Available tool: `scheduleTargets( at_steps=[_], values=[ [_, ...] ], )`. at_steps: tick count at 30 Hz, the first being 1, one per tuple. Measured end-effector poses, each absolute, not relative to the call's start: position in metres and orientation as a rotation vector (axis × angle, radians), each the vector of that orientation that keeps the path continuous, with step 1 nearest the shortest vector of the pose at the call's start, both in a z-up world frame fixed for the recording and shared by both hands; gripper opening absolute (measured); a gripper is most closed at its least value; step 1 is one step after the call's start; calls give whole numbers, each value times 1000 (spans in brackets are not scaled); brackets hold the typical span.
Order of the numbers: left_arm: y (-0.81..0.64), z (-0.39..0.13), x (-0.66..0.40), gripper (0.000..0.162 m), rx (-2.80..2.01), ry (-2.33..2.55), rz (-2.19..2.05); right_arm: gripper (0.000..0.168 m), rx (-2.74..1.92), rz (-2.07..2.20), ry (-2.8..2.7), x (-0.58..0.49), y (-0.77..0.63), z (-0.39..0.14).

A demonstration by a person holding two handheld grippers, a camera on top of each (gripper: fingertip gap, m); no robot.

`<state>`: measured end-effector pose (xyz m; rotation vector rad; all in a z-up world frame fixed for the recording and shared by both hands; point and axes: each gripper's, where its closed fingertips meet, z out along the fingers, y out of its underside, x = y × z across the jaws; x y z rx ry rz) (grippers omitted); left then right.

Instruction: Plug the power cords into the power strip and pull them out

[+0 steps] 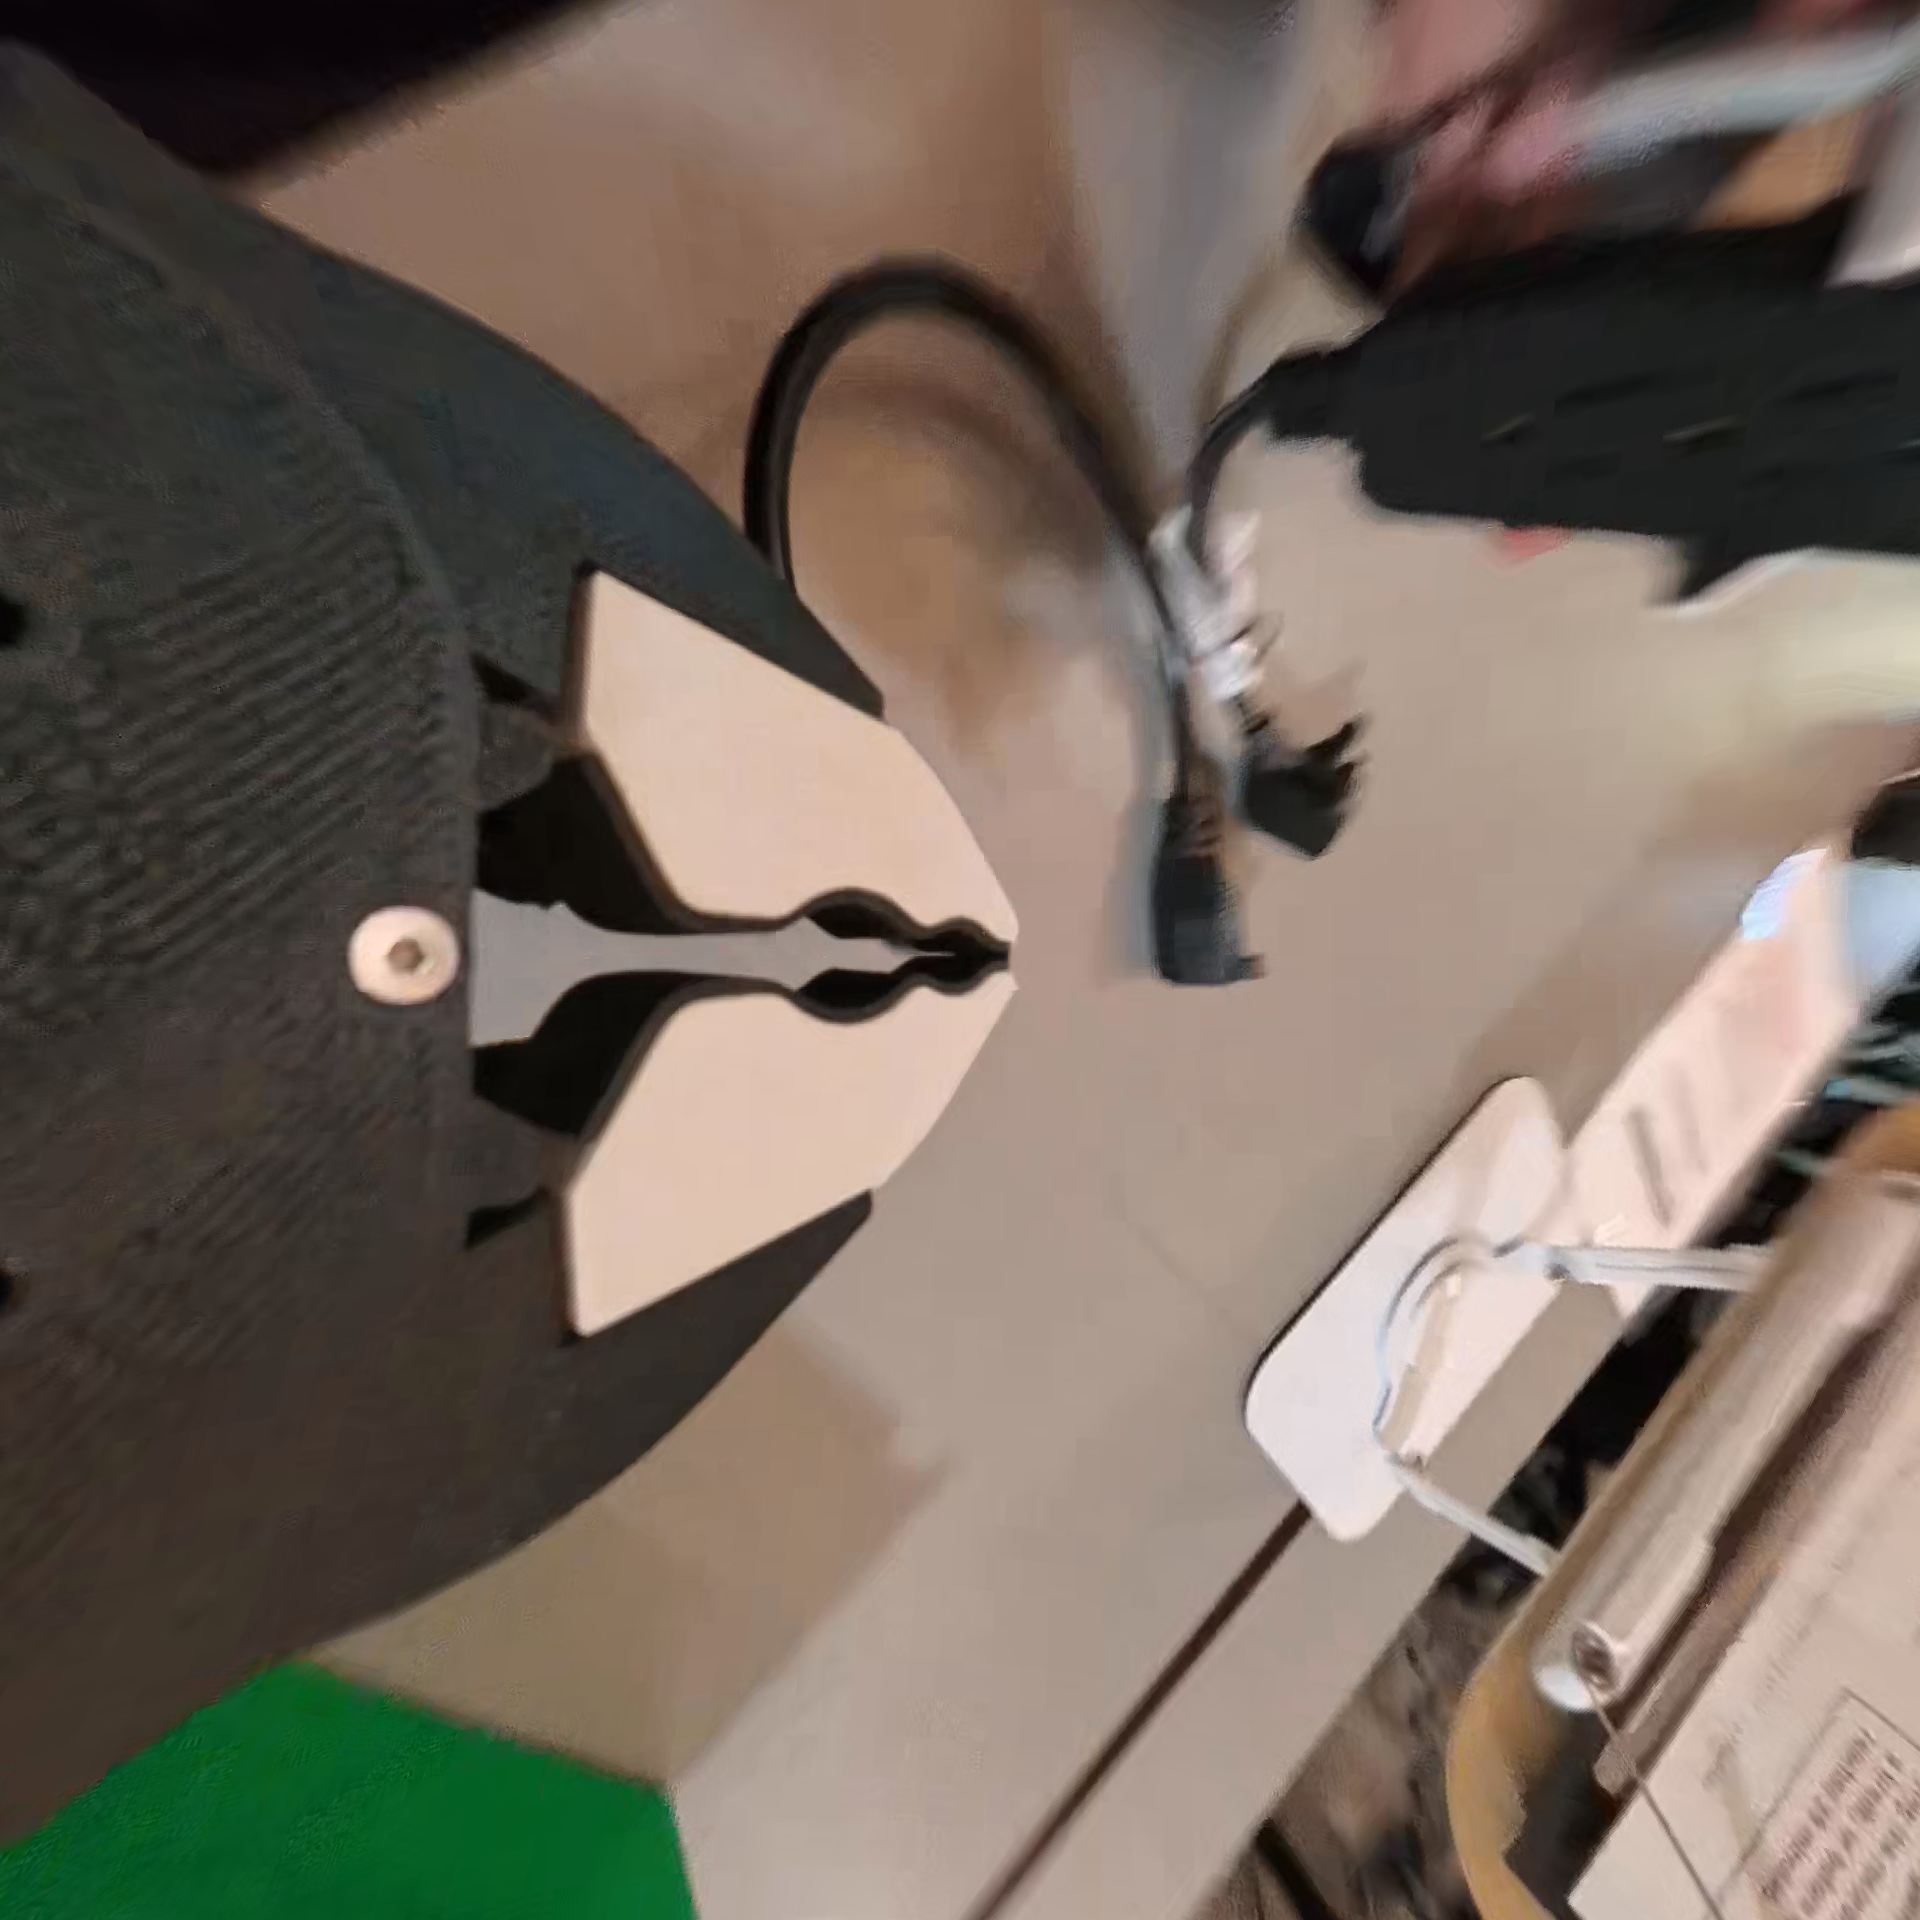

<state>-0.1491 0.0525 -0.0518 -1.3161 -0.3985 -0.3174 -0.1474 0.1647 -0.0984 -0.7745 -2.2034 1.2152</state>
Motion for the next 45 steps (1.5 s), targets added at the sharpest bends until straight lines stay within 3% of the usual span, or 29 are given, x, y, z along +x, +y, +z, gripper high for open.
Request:
scheduleTargets(
  at_steps=[4, 11, 15, 18, 22, 25, 33, 38, 39, 44, 45],
  values=[
    [55, -49, -140, 47, -1386, -335, -249, 0, -942, 1522, -2224, -137, 177, -59],
    [63, -57, -145, 47, -1420, -392, -213, 2, -1162, 1453, -2298, -131, 162, -106],
    [63, -58, -146, 47, -1414, -420, -188, 44, -1260, 1382, -2339, -101, 123, -143],
    [64, -61, -145, 47, -1410, -424, -204, 70, -1165, 1008, -2348, -92, 123, -174],
    [60, -58, -145, 47, -1384, -423, -208, 66, -1131, 861, -2359, -98, 119, -195],
    [56, -52, -146, 48, -1353, -420, -208, 33, -1073, 799, -2298, -114, 131, -195],
    [43, -31, -144, 47, -1271, -410, -172, 24, -1164, 952, -2279, -123, 157, -187],
    [51, -33, -135, 47, -1320, -380, -167, 20, -1217, 1285, -2147, -128, 168, -147],
    [53, -34, -134, 47, -1328, -378, -170, 0, -1212, 1323, -2114, -129, 172, -140],
    [58, -36, -133, 47, -1315, -389, -209, 1, -1162, 1052, -2167, -130, 184, -162],
    [58, -37, -133, 47, -1316, -391, -211, 11, -1165, 1013, -2182, -129, 181, -168]
  ],
)
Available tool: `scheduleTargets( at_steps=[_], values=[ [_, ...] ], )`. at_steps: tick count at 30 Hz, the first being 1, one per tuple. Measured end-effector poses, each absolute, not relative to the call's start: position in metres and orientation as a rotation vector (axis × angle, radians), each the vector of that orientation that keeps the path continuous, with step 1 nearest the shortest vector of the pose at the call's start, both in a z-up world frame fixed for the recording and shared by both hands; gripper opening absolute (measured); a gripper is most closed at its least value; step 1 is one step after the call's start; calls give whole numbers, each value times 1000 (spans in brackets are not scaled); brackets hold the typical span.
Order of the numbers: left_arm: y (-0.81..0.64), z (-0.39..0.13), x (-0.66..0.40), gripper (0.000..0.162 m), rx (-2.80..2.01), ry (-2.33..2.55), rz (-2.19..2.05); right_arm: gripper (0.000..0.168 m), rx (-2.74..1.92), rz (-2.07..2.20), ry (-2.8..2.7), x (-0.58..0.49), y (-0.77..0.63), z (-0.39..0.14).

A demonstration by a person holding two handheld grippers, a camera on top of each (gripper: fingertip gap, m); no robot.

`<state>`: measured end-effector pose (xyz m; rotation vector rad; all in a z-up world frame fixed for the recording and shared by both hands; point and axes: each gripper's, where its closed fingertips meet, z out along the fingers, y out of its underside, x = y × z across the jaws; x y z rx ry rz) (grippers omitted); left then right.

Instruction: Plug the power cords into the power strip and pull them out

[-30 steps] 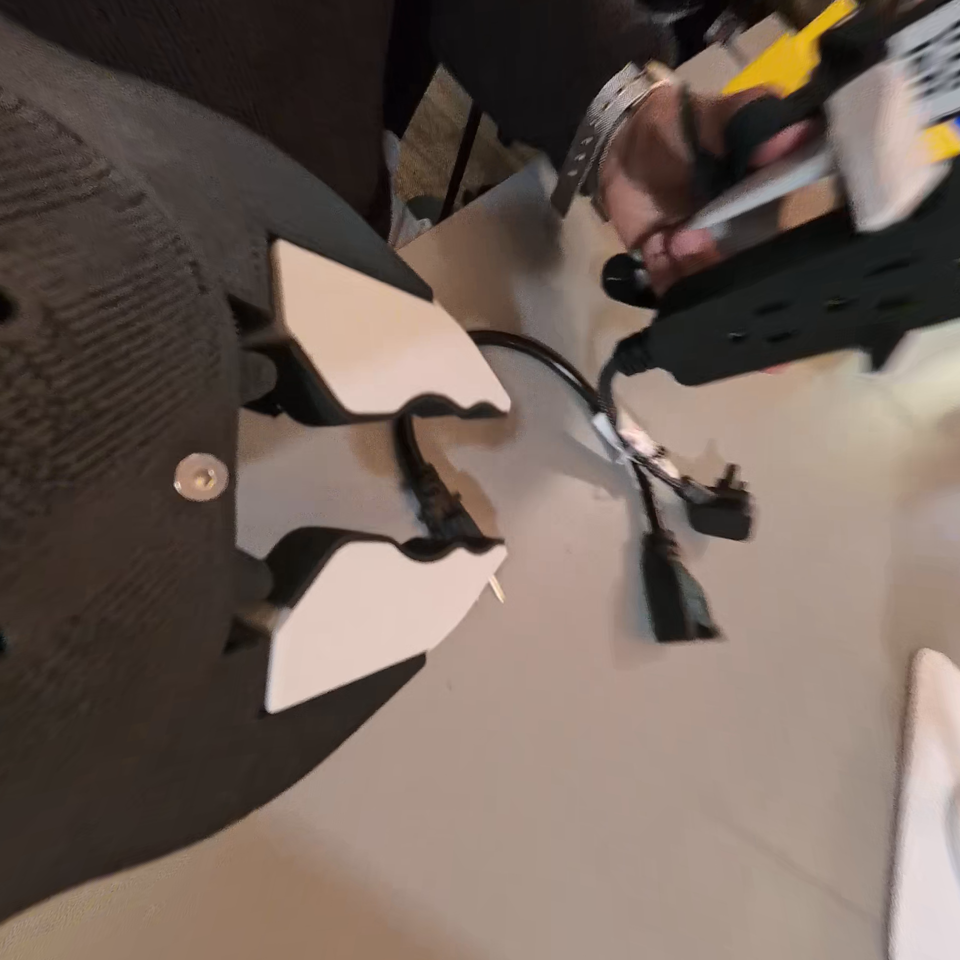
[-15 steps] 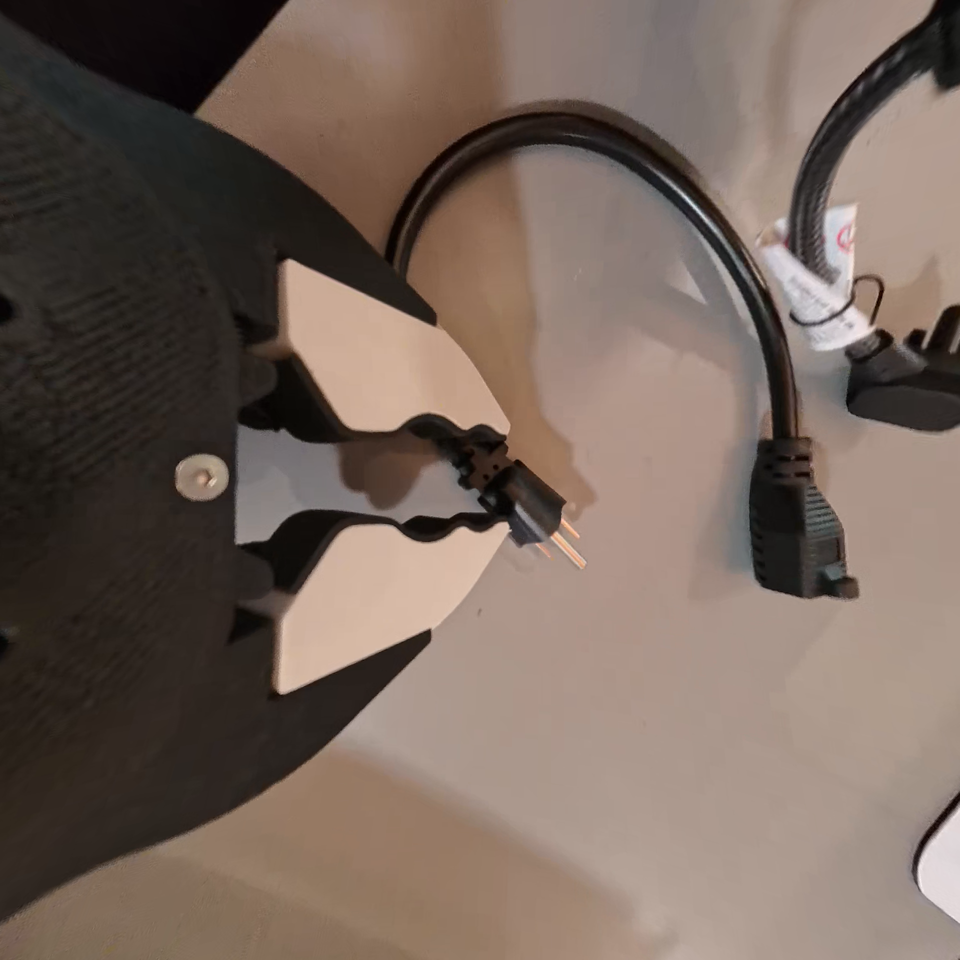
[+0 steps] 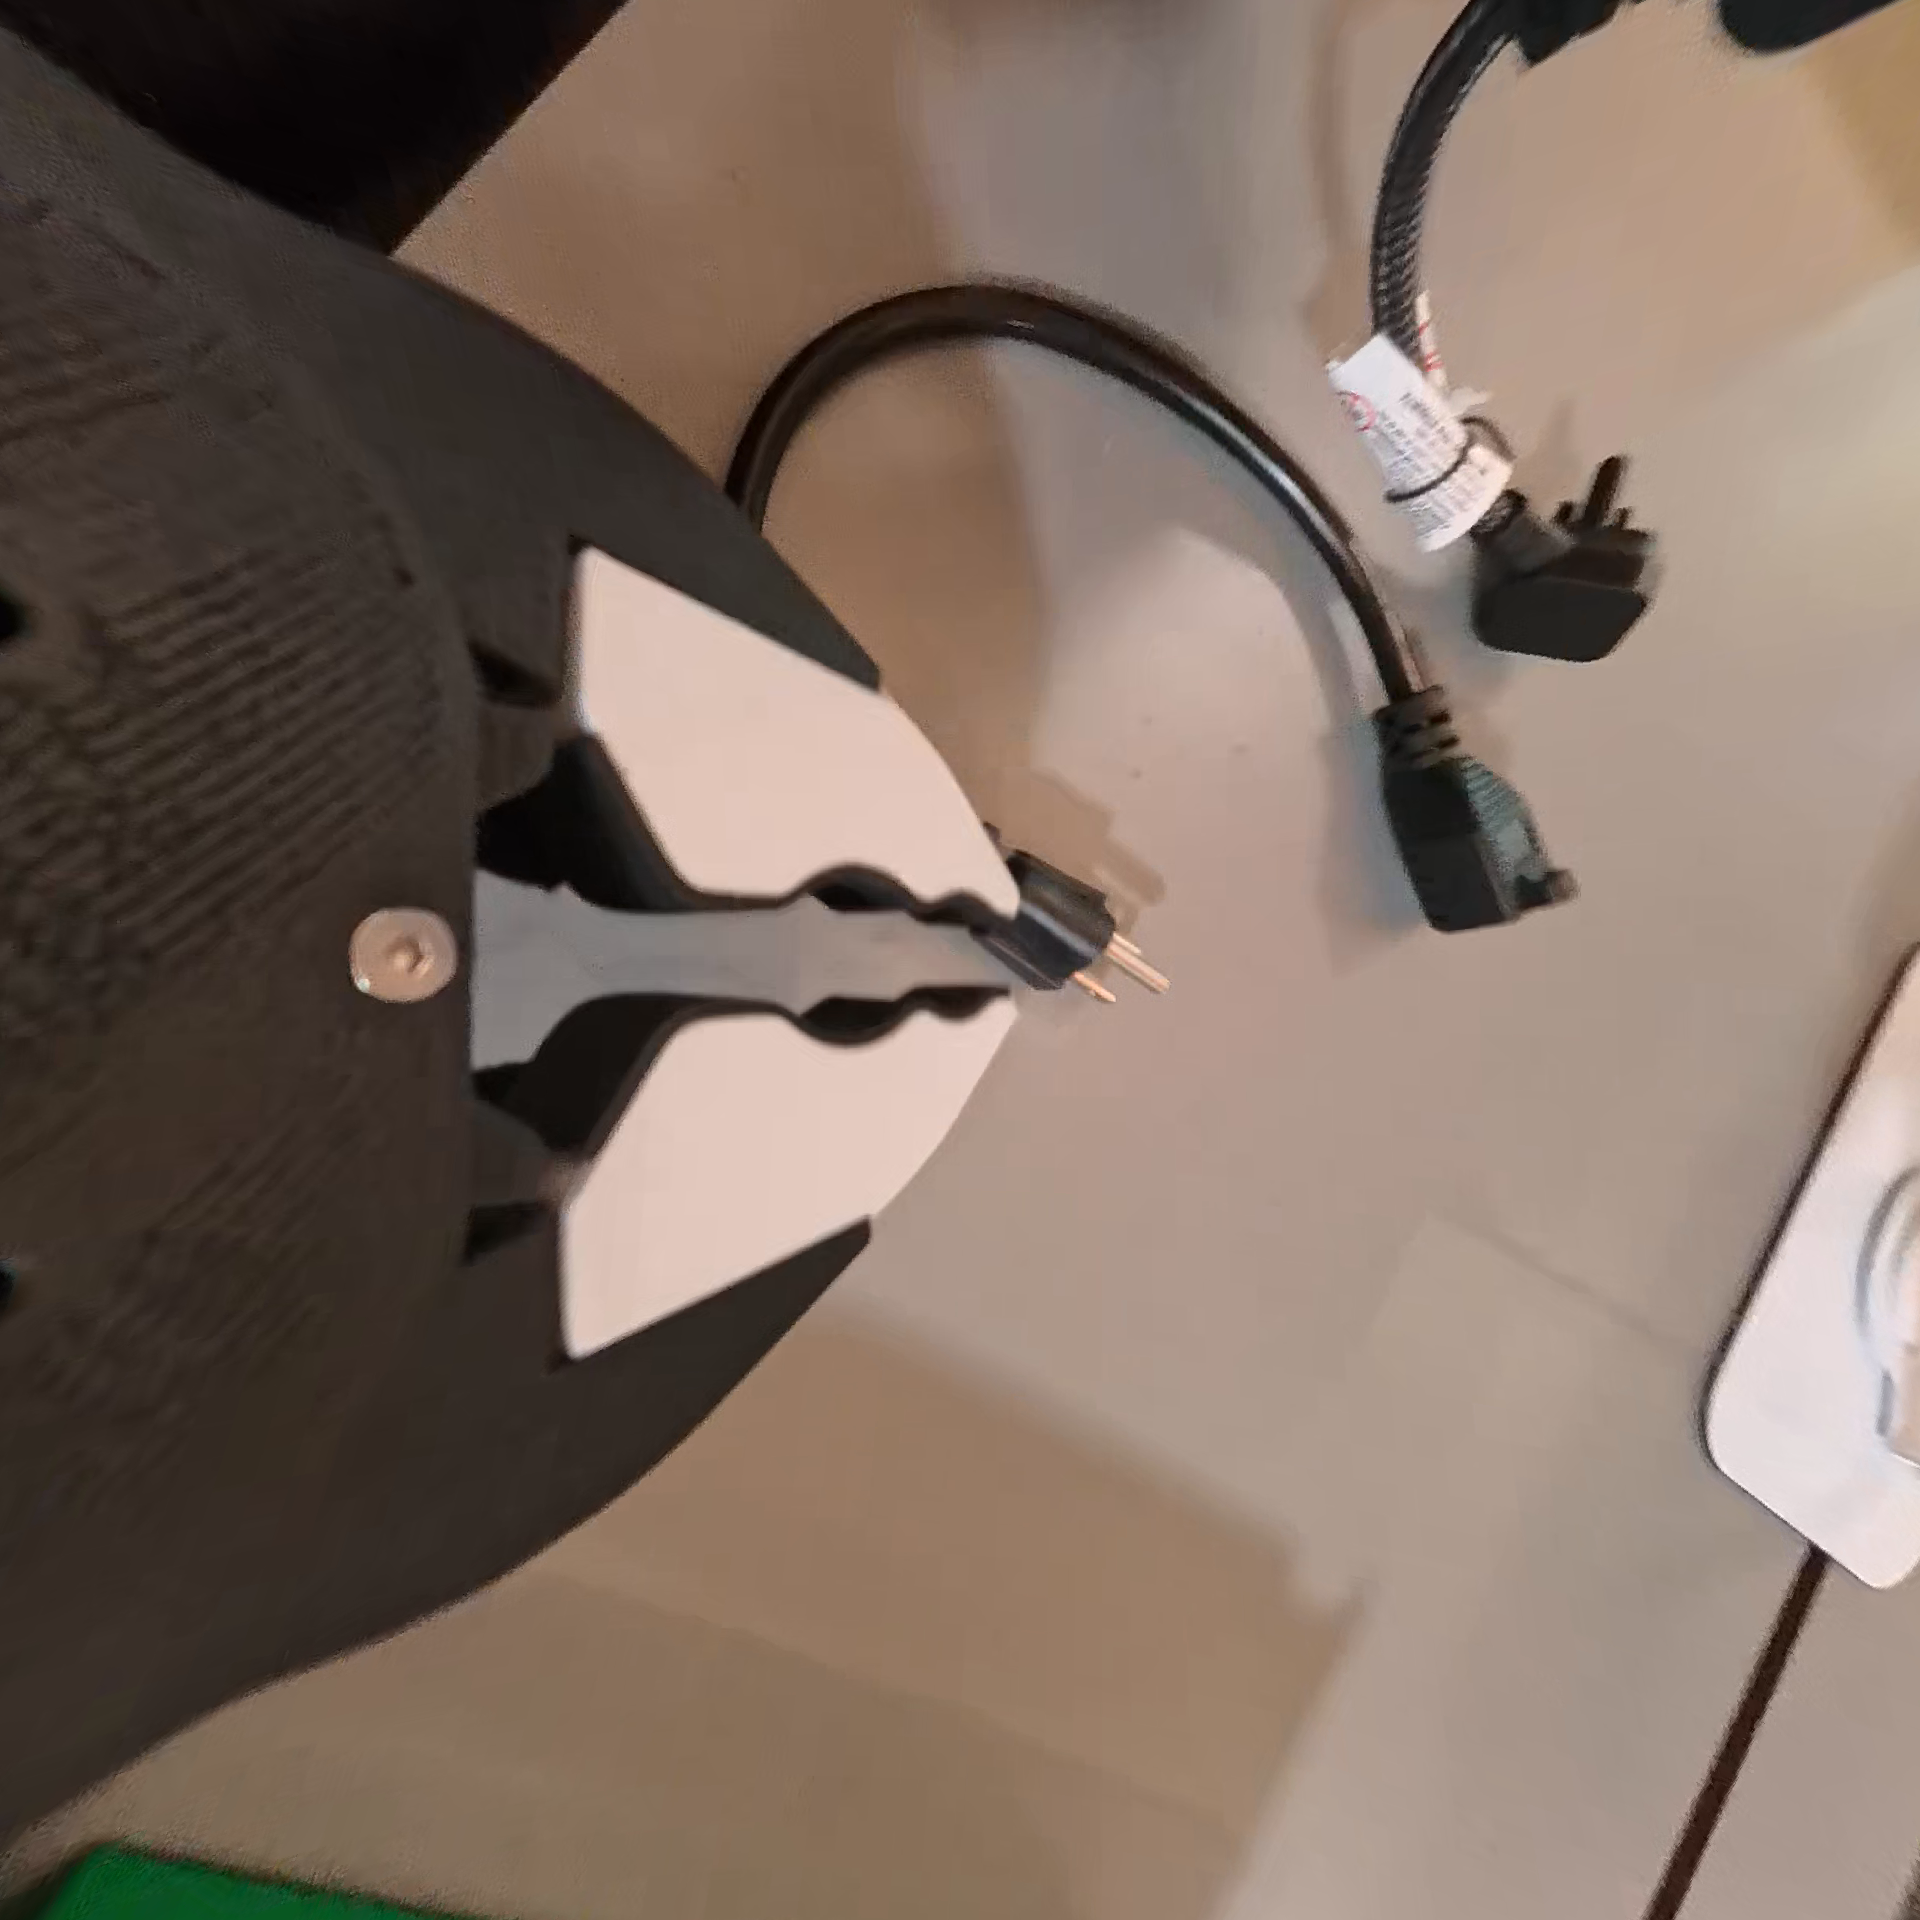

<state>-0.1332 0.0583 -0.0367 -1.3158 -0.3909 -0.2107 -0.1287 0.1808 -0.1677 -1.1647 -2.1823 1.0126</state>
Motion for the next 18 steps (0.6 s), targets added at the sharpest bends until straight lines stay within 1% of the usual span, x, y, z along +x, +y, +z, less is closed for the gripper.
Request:
scheduleTargets(
  at_steps=[2, 3, 5, 7, 8, 9, 10, 13, 15, 18],
  values=[
    [58, -37, -133, 47, -1318, -392, -207, 40, -1193, 962, -2210, -127, 173, -180],
    [58, -37, -133, 47, -1318, -392, -207, 52, -1210, 940, -2229, -126, 169, -187],
    [59, -38, -133, 47, -1319, -392, -209, 65, -1248, 886, -2262, -123, 164, -202],
    [60, -40, -133, 47, -1326, -390, -216, 55, -1273, 915, -2246, -125, 162, -201],
    [61, -41, -132, 47, -1330, -389, -219, 35, -1271, 908, -2243, -127, 163, -202],
    [61, -42, -132, 47, -1333, -388, -221, 25, -1251, 899, -2247, -129, 165, -202],
    [61, -43, -132, 47, -1336, -387, -222, 23, -1235, 904, -2259, -130, 164, -202],
    [60, -43, -133, 47, -1341, -383, -214, 22, -1201, 988, -2235, -135, 161, -190],
    [56, -41, -135, 47, -1330, -387, -208, 22, -1160, 1130, -2167, -137, 160, -167],
    [49, -35, -139, 47, -1289, -405, -218, 22, -1090, 1407, -2009, -137, 166, -114]
  ],
)
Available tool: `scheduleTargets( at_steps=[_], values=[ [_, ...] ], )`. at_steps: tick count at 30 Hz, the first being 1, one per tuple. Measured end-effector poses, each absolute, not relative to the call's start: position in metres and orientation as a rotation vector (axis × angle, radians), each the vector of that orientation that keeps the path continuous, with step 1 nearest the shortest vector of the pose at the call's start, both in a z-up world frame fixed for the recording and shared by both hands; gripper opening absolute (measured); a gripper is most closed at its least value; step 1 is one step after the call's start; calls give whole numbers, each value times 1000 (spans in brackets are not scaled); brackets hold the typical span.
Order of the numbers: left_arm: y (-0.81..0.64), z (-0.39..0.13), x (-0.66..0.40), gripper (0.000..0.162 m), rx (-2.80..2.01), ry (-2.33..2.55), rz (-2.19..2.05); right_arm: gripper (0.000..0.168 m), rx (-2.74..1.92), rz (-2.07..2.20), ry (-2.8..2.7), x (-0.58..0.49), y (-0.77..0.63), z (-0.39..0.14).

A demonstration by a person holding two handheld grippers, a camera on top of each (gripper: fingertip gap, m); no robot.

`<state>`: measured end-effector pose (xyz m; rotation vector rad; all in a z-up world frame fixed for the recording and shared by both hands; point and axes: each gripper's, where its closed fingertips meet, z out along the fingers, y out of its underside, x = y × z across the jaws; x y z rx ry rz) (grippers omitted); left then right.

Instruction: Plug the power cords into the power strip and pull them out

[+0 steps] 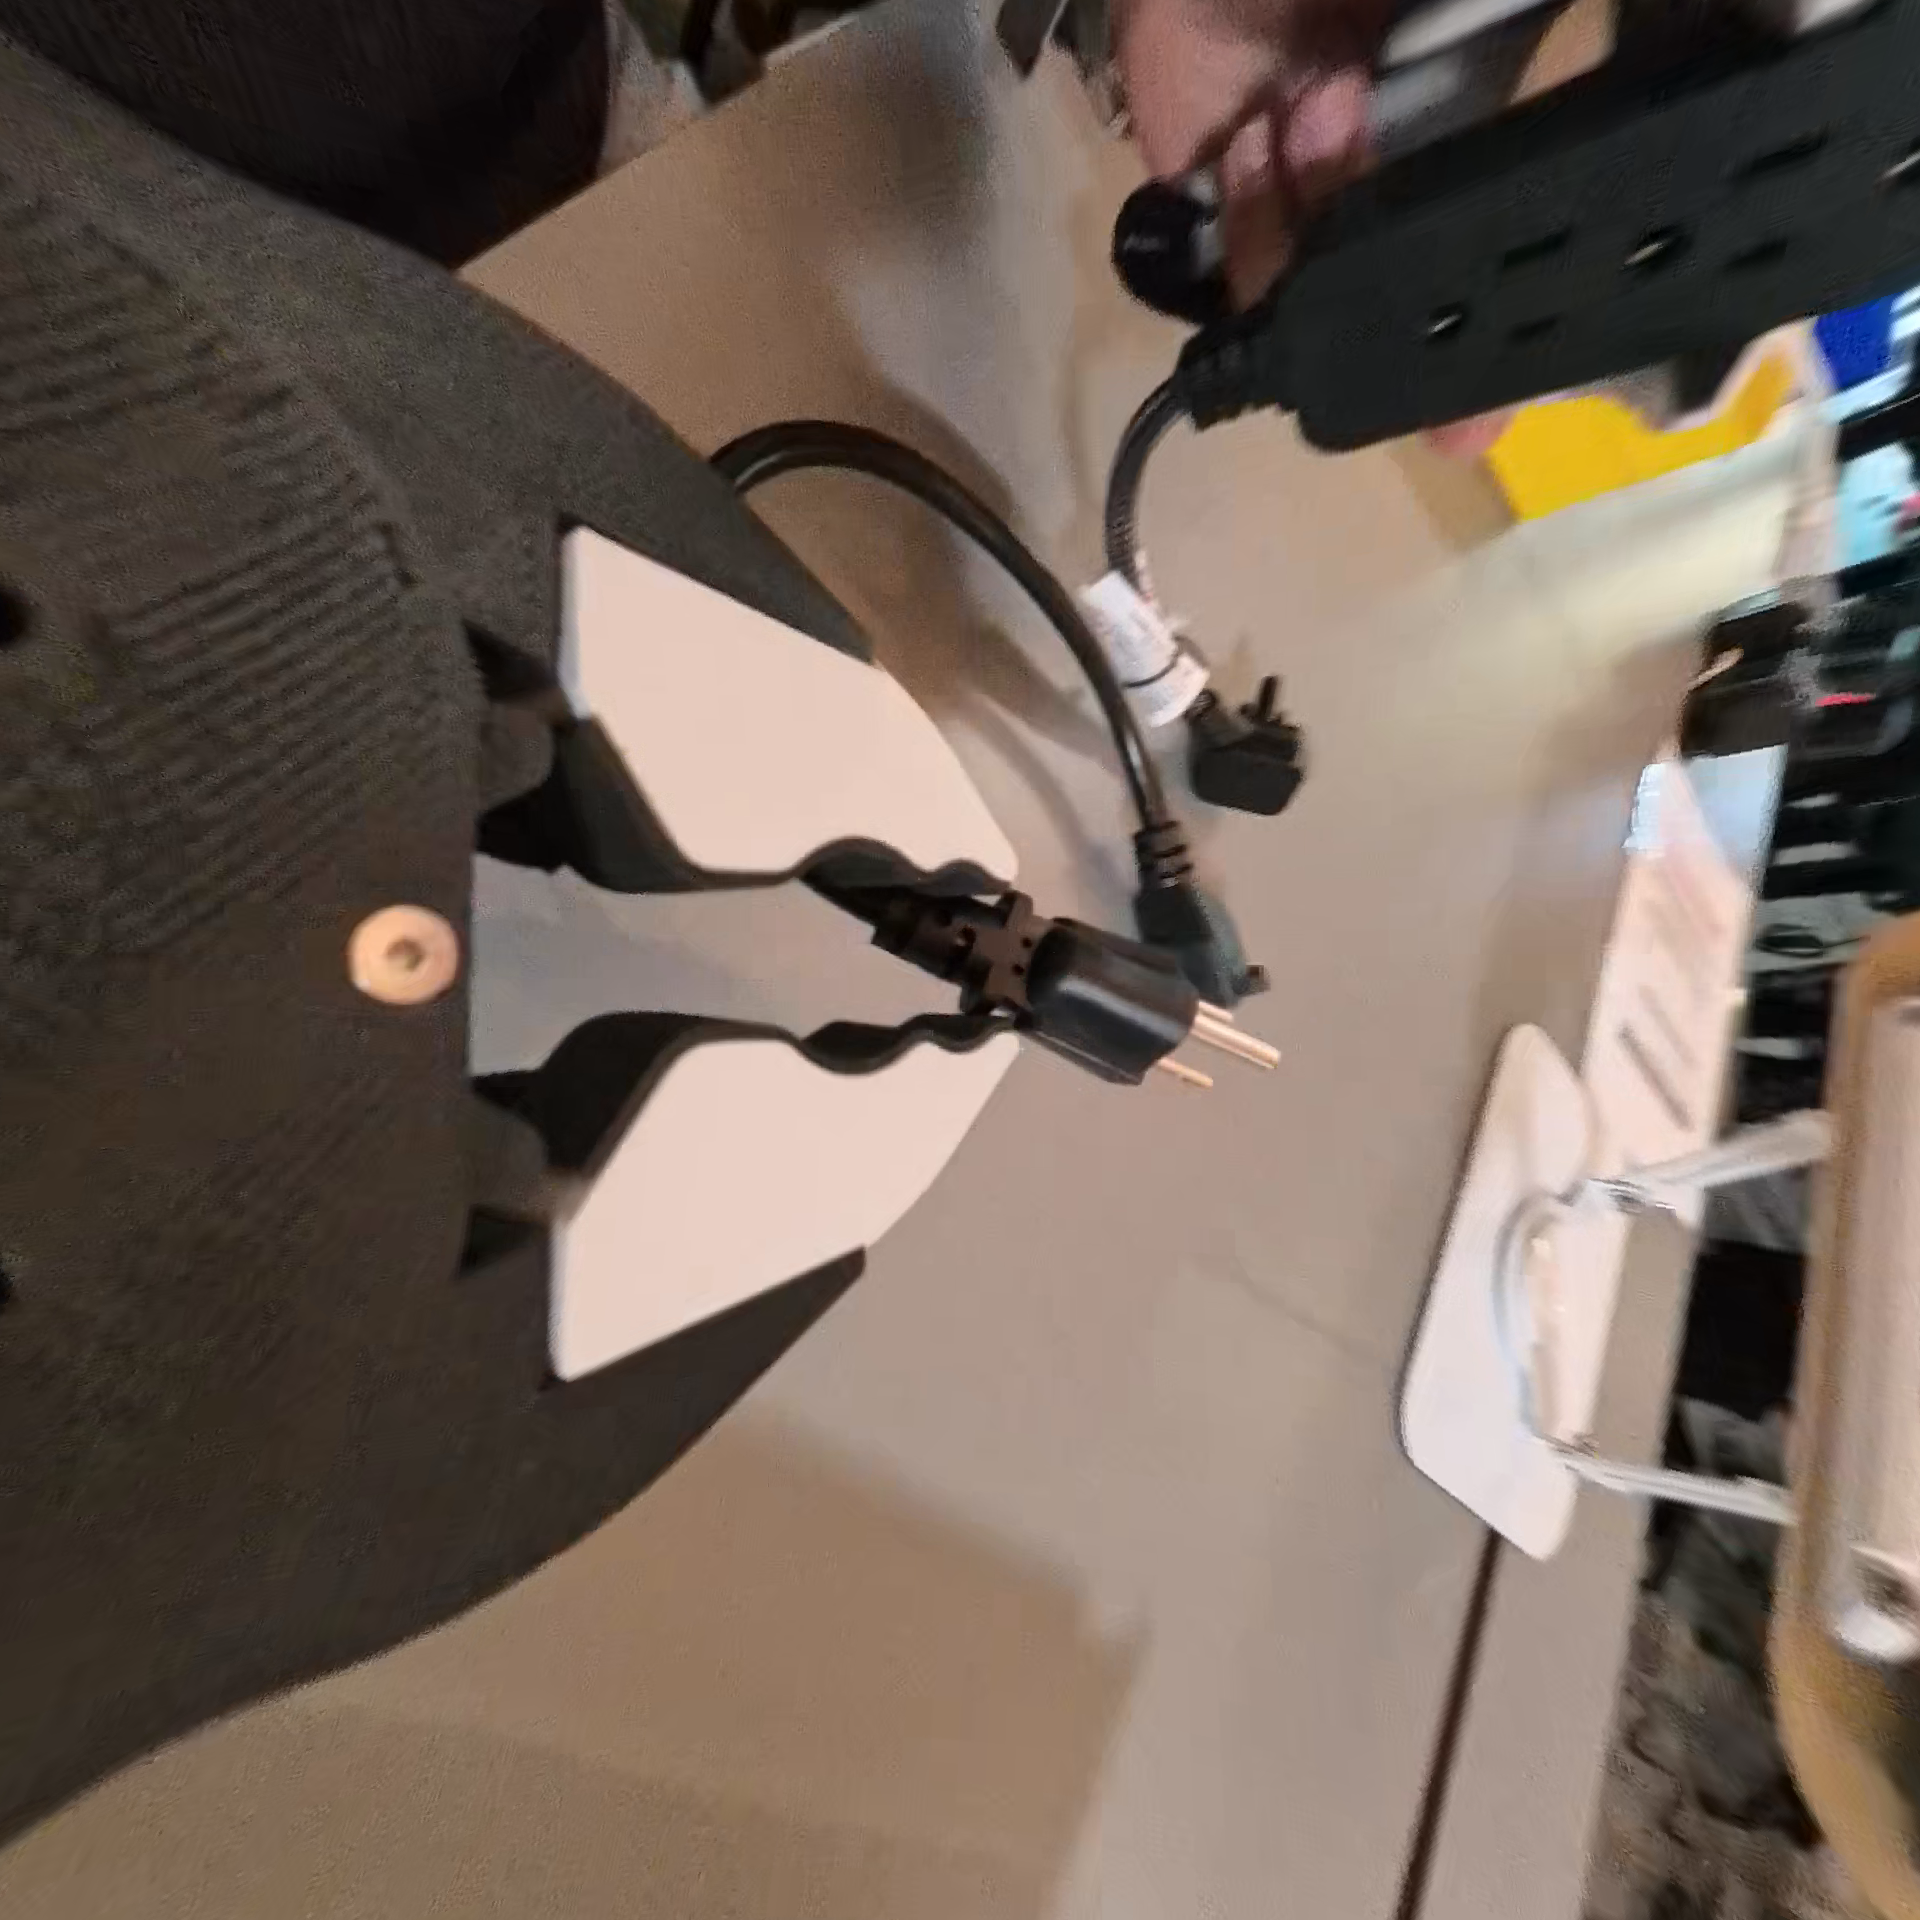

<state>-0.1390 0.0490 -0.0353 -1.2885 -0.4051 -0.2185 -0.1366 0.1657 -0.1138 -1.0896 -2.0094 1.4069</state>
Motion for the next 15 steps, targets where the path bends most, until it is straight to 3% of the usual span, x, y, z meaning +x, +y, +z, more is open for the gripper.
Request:
scheduleTargets(
  at_steps=[2, 7, 15],
  values=[
    [47, -31, -139, 47, -1262, -418, -250, 22, -1021, 1449, -1896, -138, 182, -80],
    [58, -15, -125, 47, -1169, -485, -535, 22, -506, 965, -1764, -135, 189, -30],
    [84, -19, -104, 46, -1167, -509, -616, 22, -68, 702, -1733, -114, 116, -42]
  ],
)
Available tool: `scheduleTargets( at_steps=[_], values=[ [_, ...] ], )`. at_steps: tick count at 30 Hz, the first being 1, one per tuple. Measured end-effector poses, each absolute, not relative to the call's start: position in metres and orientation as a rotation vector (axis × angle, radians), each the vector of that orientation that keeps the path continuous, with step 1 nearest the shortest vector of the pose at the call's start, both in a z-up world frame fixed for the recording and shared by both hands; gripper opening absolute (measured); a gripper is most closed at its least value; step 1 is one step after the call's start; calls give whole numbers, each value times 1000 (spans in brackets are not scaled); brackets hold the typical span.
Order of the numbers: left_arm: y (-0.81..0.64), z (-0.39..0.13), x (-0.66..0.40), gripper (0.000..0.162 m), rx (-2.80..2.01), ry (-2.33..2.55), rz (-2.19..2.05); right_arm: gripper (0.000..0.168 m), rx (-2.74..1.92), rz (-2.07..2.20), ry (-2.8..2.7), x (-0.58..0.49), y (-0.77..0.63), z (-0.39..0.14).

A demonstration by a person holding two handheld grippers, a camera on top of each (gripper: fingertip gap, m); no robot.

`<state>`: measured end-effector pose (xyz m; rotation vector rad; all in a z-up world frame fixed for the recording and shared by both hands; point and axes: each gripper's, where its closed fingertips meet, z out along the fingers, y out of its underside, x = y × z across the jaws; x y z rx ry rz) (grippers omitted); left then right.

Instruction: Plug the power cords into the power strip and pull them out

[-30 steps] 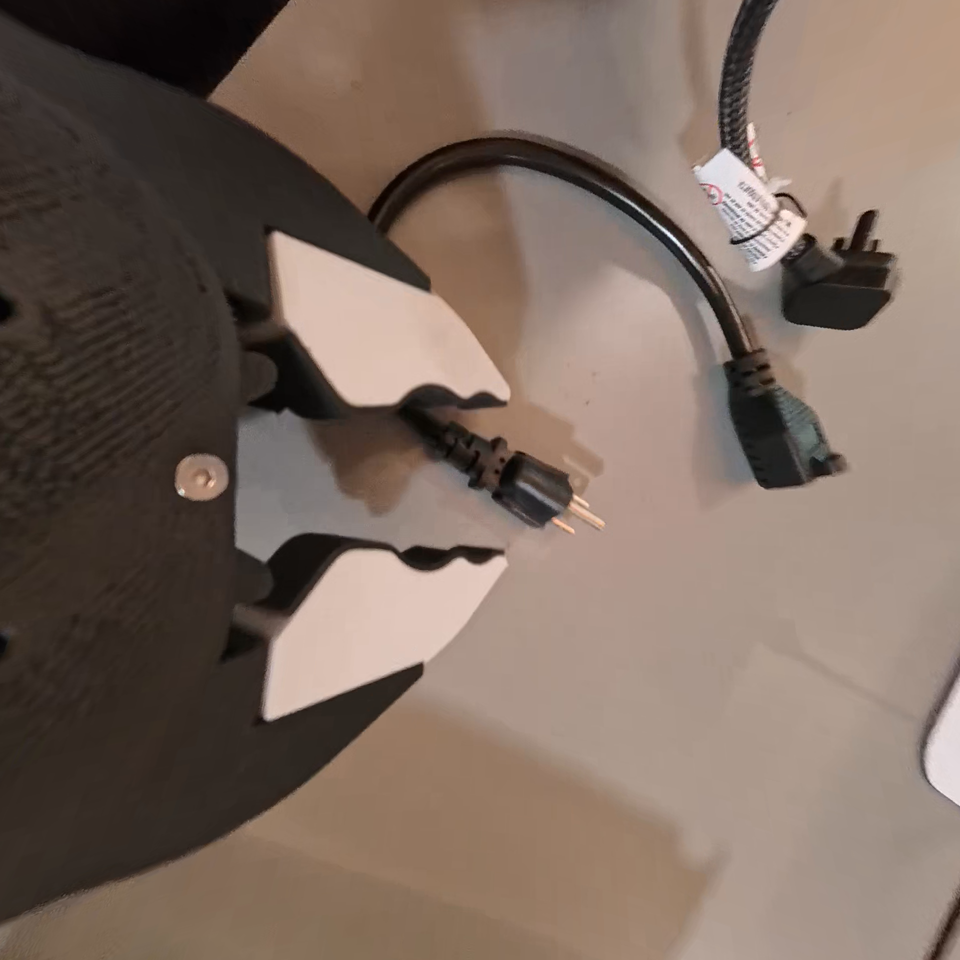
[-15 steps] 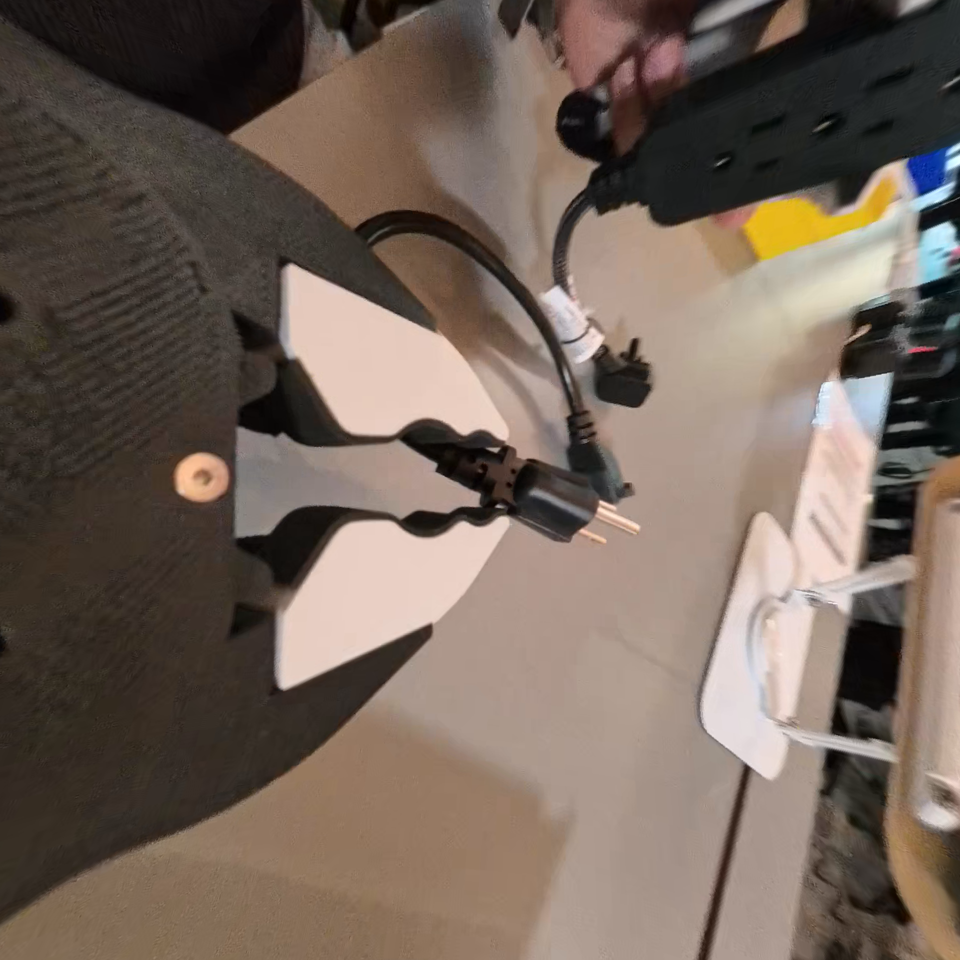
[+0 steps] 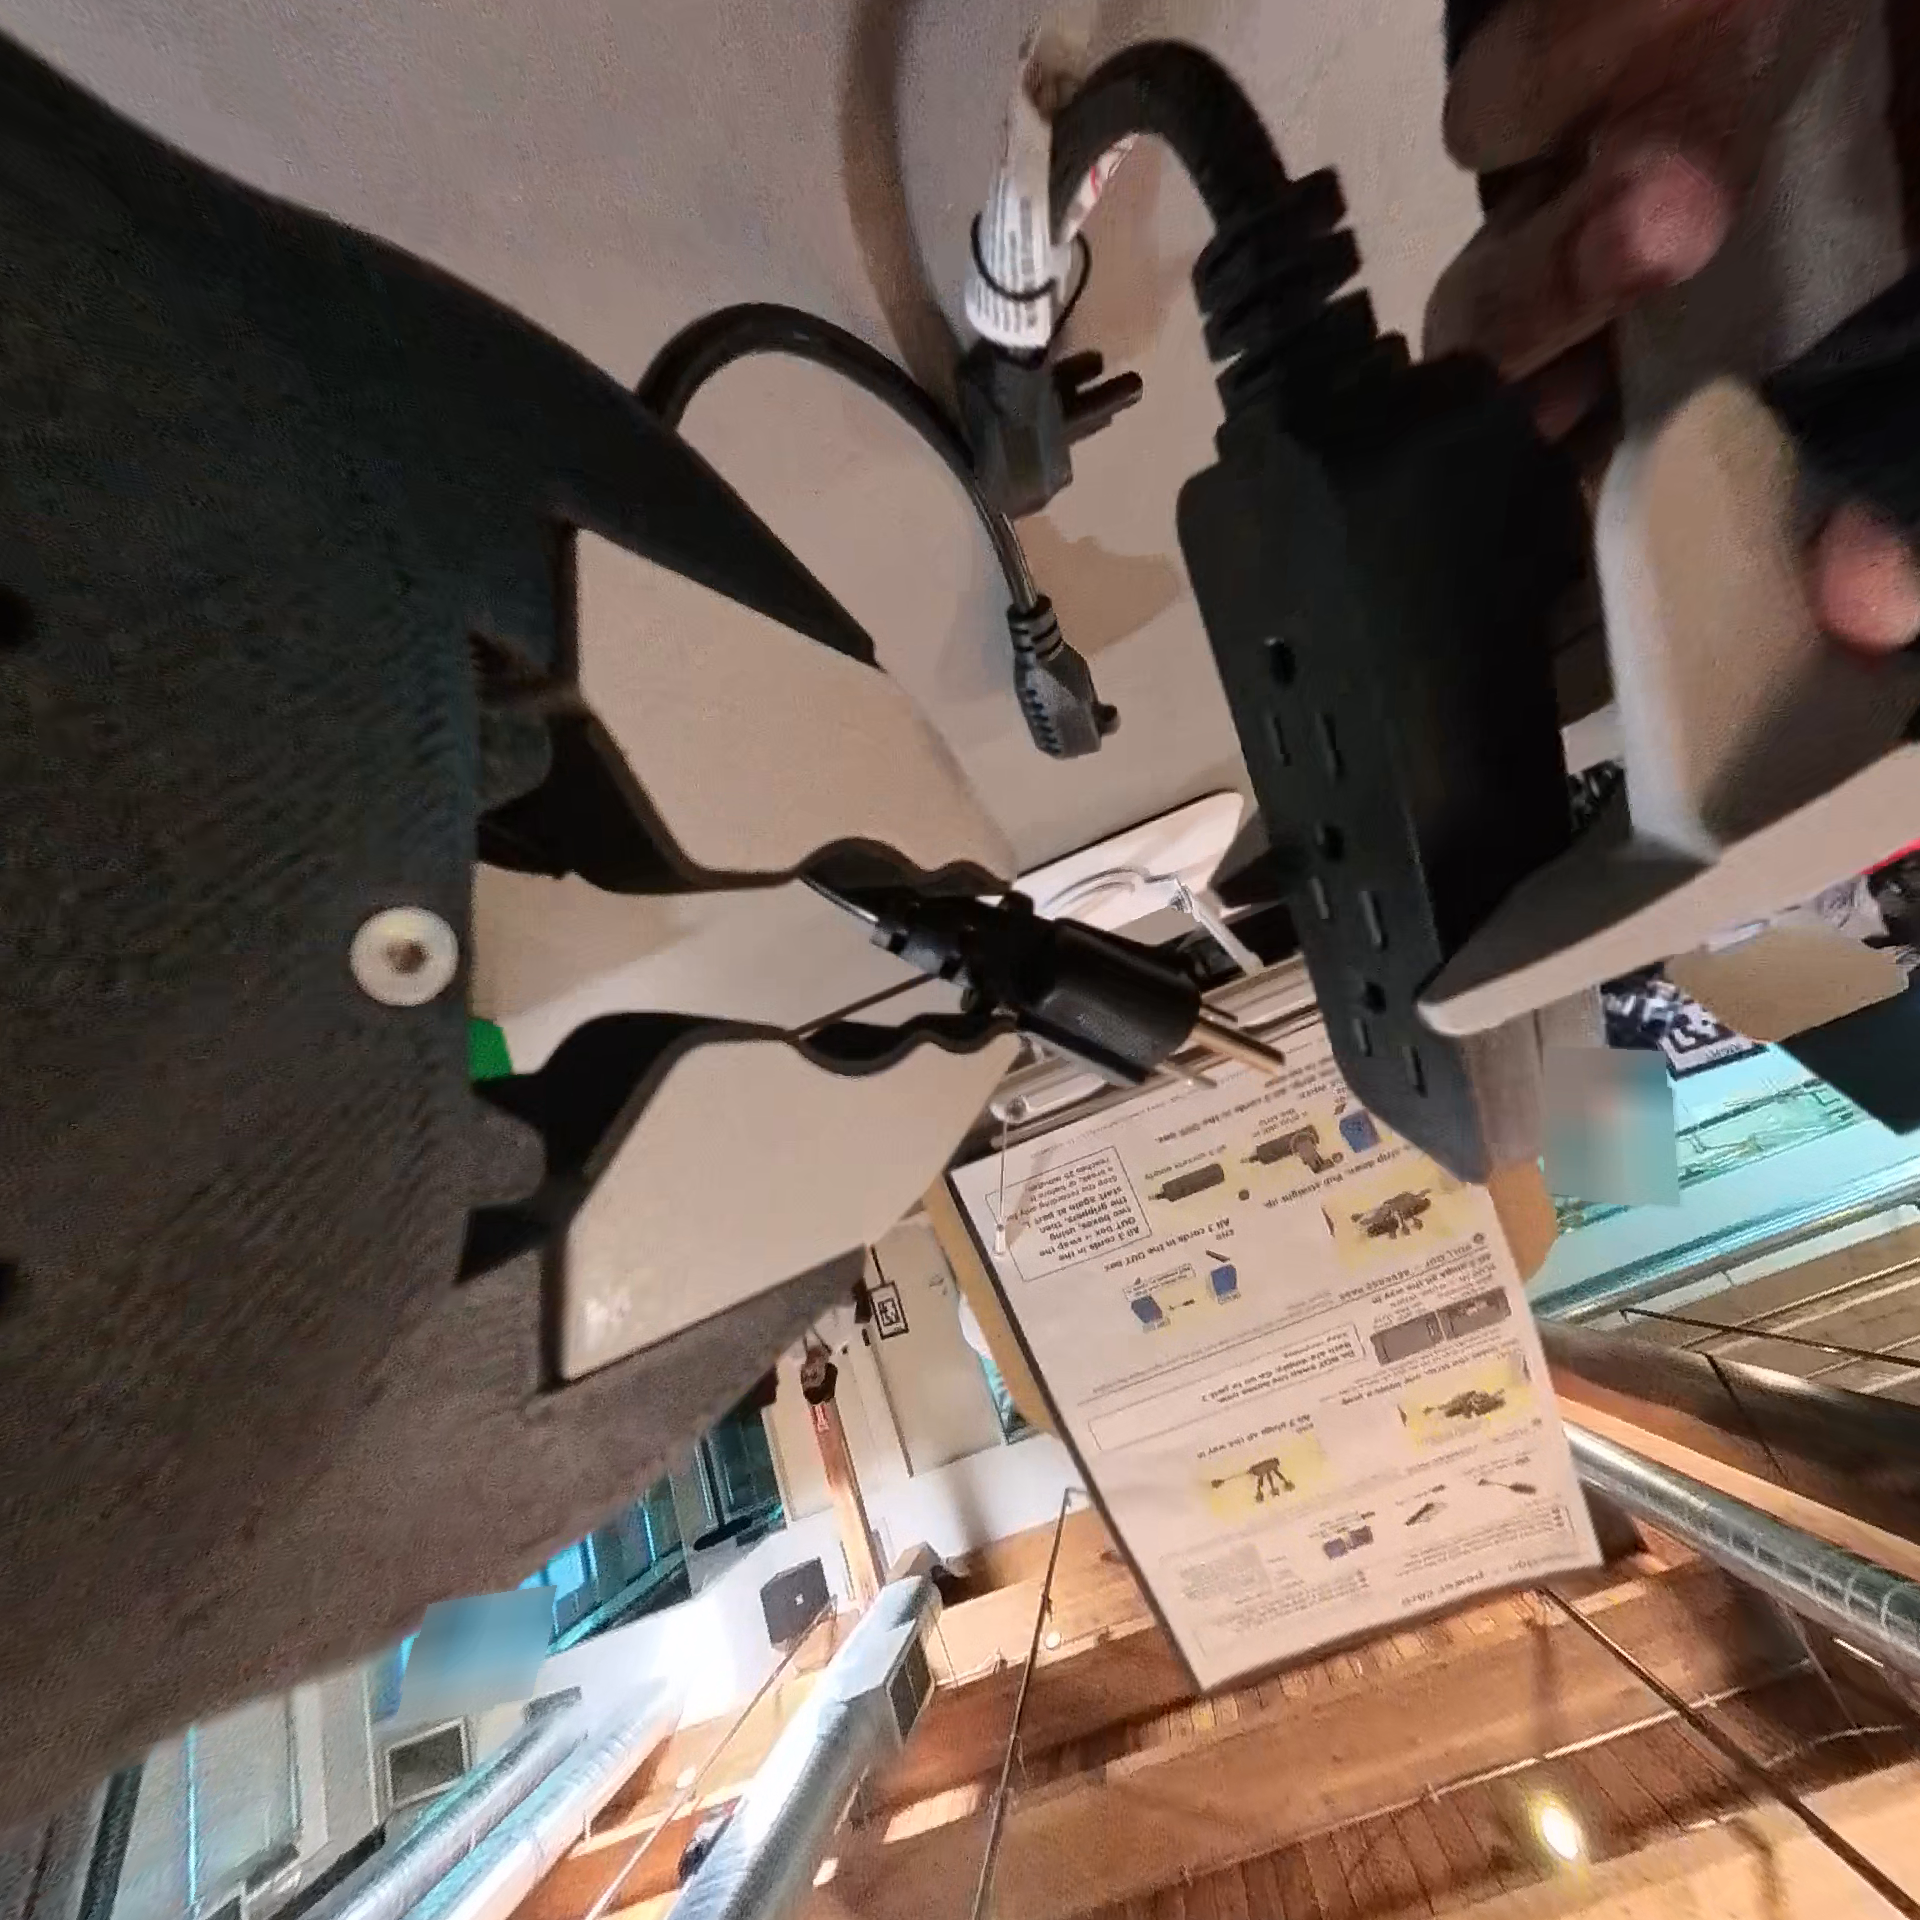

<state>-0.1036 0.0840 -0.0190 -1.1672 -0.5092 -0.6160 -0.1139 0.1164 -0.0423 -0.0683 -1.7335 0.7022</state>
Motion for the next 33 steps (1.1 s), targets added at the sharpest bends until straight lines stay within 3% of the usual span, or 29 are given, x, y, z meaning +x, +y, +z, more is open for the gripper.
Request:
scheduleTargets(
  at_steps=[9, 14, 22, 27, 33],
  values=[
    [85, -29, -110, 45, -1105, -529, -465, 22, -143, 882, -1796, -103, 94, -45],
    [96, -36, -105, 56, -1116, -532, -461, 22, -133, 917, -1835, -99, 82, -53],
    [92, -34, -106, 56, -1117, -542, -496, 23, -130, 931, -1849, -97, 81, -56],
    [88, -34, -110, 51, -1096, -565, -525, 15, -222, 1113, -1866, -95, 81, -51],
    [88, -37, -110, 52, -1080, -575, -577, 22, -519, 1500, -1969, -99, 79, -60]
  ],
)
